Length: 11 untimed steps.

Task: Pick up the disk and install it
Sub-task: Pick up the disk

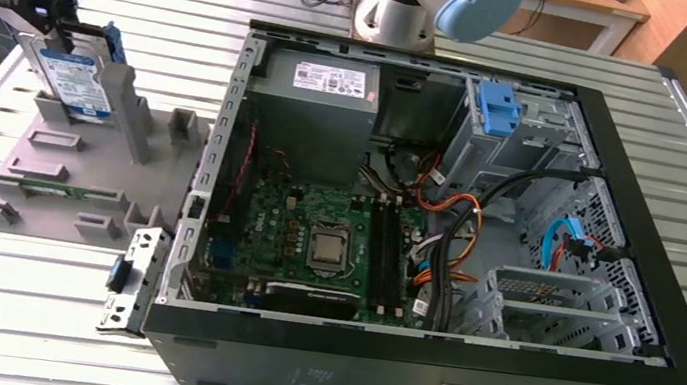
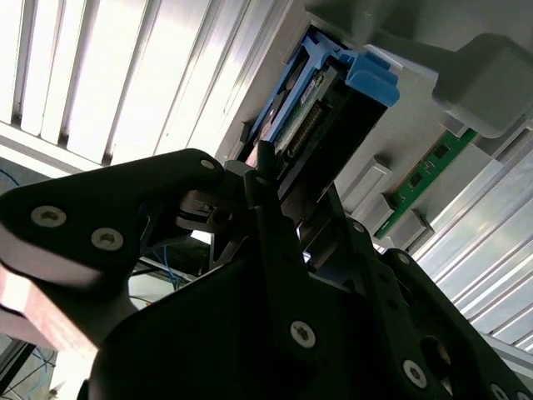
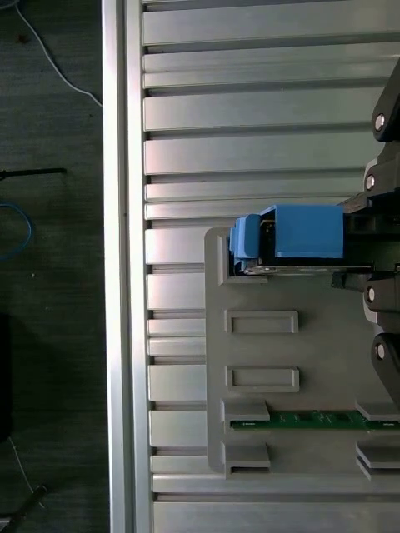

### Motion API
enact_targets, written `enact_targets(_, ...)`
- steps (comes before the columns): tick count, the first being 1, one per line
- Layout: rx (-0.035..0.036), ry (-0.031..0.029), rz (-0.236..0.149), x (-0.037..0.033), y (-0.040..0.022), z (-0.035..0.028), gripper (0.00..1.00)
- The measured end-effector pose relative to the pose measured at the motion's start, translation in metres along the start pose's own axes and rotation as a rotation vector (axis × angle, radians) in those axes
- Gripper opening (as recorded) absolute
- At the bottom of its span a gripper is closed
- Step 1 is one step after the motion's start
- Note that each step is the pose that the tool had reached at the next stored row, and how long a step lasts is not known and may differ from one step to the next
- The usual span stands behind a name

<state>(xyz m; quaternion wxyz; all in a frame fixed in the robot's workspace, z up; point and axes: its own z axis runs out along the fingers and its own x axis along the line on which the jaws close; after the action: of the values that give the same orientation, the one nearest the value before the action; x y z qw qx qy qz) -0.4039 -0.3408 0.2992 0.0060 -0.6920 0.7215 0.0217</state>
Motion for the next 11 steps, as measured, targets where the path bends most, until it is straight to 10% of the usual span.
enact_targets(11, 0.0001, 0.0, 0.001, -0.0003, 0.0002, -0.0083, 0.35)
